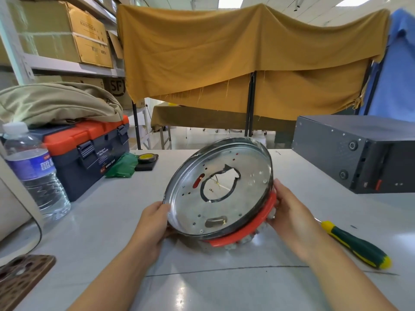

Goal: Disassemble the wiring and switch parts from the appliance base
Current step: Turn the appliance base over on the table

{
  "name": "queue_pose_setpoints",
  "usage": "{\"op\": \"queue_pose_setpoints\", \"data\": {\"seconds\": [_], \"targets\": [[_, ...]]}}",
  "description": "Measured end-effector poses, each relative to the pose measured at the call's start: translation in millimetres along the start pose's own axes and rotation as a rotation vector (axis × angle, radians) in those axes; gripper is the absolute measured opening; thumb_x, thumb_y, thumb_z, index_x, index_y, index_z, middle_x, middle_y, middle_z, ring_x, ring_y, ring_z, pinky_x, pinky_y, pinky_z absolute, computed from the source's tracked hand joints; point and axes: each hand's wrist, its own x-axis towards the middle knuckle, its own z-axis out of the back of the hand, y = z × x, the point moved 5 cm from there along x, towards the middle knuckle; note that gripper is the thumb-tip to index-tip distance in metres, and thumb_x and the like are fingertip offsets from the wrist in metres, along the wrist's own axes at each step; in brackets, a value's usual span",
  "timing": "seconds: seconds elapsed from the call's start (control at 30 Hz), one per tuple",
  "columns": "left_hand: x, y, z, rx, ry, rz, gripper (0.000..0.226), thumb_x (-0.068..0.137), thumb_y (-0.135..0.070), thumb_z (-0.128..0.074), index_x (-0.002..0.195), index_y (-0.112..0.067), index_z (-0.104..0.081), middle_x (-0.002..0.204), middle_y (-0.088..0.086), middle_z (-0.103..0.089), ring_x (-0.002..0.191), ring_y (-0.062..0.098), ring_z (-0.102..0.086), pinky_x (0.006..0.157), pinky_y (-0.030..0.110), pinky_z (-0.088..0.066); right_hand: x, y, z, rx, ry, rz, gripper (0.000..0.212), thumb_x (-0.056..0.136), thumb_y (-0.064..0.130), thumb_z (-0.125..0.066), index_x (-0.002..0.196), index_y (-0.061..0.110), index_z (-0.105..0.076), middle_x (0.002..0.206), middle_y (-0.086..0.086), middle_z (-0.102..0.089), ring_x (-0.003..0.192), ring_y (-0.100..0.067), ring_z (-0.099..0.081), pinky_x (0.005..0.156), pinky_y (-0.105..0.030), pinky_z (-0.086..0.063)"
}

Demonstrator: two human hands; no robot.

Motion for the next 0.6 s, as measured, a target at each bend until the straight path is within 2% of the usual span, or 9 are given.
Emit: {"op": "queue_pose_setpoints", "data": {"seconds": [0.07, 0.13, 0.17, 0.23, 0.27, 0.3, 0.37, 0.47, 0.6], "targets": [[-1, 5, -10, -0.035, 0.068, 0.017, 0.017, 0.09, -0.002, -0.046, 0.094, -0.002, -0.062, 0.077, 0.015, -0.072, 0.063, 0.026, -0.069, 0.058, 0.035, -0.056, -1, 6, -6, 0.067, 0.067, 0.031, 0.048, 0.093, 0.046, -0.043, 0.053, 0.024, -0.06, 0.053, 0.009, -0.053, 0.055, -0.009, -0.054, 0.06, -0.022, -0.046], [-2, 9, -18, -0.067, 0.167, 0.032, 0.019, 0.091, -0.001, -0.048, 0.106, 0.0, -0.06, 0.092, 0.017, -0.073, 0.082, 0.031, -0.071, 0.069, 0.04, -0.059, 0, 12, -5, 0.146, 0.083, 0.054, 0.05, 0.094, 0.043, -0.042, 0.054, 0.027, -0.067, 0.051, 0.01, -0.06, 0.05, -0.002, -0.058, 0.051, -0.018, -0.048], [-3, 11, -22, -0.081, 0.217, 0.043, 0.021, 0.091, 0.0, -0.048, 0.109, 0.001, -0.059, 0.097, 0.018, -0.072, 0.088, 0.032, -0.07, 0.072, 0.041, -0.059, -1, 16, -6, 0.172, 0.077, 0.068, 0.047, 0.094, 0.042, -0.044, 0.058, 0.027, -0.071, 0.056, 0.009, -0.065, 0.053, -0.002, -0.062, 0.052, -0.019, -0.049], [-4, 13, -29, -0.096, 0.305, 0.069, 0.023, 0.093, -0.004, -0.049, 0.113, 0.002, -0.058, 0.102, 0.017, -0.071, 0.095, 0.031, -0.069, 0.077, 0.04, -0.058, -1, 23, -5, 0.183, 0.043, 0.099, 0.033, 0.092, 0.041, -0.048, 0.089, 0.022, -0.075, 0.085, -0.002, -0.075, 0.079, -0.014, -0.071, 0.067, -0.028, -0.054], [-5, 13, -31, -0.1, 0.347, 0.081, 0.025, 0.093, -0.008, -0.049, 0.115, 0.001, -0.059, 0.105, 0.017, -0.071, 0.098, 0.03, -0.068, 0.077, 0.038, -0.058, -1, 25, -5, 0.185, 0.015, 0.104, 0.034, 0.09, 0.04, -0.051, 0.106, 0.017, -0.071, 0.102, -0.008, -0.073, 0.092, -0.021, -0.07, 0.075, -0.032, -0.055], [-6, 13, -33, -0.103, 0.382, 0.09, 0.028, 0.092, -0.012, -0.051, 0.116, 0.0, -0.059, 0.107, 0.017, -0.07, 0.101, 0.029, -0.068, 0.078, 0.037, -0.058, -2, 28, -6, 0.188, 0.004, 0.117, 0.038, 0.088, 0.039, -0.054, 0.114, 0.015, -0.067, 0.11, -0.012, -0.07, 0.099, -0.025, -0.068, 0.078, -0.035, -0.055], [-6, 11, -35, -0.134, 0.428, 0.103, 0.038, 0.083, -0.023, -0.059, 0.115, -0.003, -0.061, 0.109, 0.018, -0.069, 0.104, 0.029, -0.066, 0.081, 0.038, -0.057, -3, 37, -13, 0.198, 0.025, 0.159, 0.037, 0.083, 0.036, -0.058, 0.113, 0.015, -0.068, 0.111, -0.014, -0.069, 0.099, -0.028, -0.067, 0.077, -0.036, -0.057], [-7, 10, -32, -0.207, 0.398, 0.139, 0.046, 0.076, -0.032, -0.064, 0.117, -0.013, -0.055, 0.109, 0.018, -0.069, 0.104, 0.028, -0.066, 0.081, 0.04, -0.056, -6, 56, -28, 0.139, 0.072, 0.219, 0.032, 0.08, 0.033, -0.062, 0.106, 0.017, -0.07, 0.104, -0.013, -0.071, 0.092, -0.027, -0.07, 0.073, -0.035, -0.058], [-8, 4, -27, -0.172, 0.343, 0.094, 0.054, 0.076, -0.045, -0.06, 0.12, -0.015, -0.057, 0.119, 0.012, -0.065, 0.107, 0.025, -0.064, 0.079, 0.039, -0.055, -10, 76, -52, -0.178, 0.107, 0.28, 0.029, 0.075, 0.042, -0.065, 0.101, 0.029, -0.069, 0.1, -0.004, -0.071, 0.089, -0.02, -0.07, 0.078, -0.036, -0.056]]}}
